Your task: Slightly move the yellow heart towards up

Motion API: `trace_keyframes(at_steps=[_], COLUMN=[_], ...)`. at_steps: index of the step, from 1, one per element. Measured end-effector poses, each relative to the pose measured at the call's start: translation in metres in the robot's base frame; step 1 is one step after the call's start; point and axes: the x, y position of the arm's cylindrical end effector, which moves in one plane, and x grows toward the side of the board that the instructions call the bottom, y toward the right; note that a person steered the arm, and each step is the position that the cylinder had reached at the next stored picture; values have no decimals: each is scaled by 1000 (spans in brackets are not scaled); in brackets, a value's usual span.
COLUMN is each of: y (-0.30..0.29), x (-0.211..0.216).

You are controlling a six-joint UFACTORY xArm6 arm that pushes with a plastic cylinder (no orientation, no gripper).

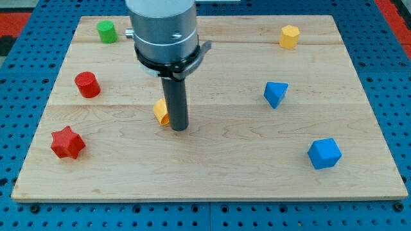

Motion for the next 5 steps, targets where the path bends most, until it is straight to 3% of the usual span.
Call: trace_keyframes(at_steps=[2,5], y=[-7,-49], x=[42,-19])
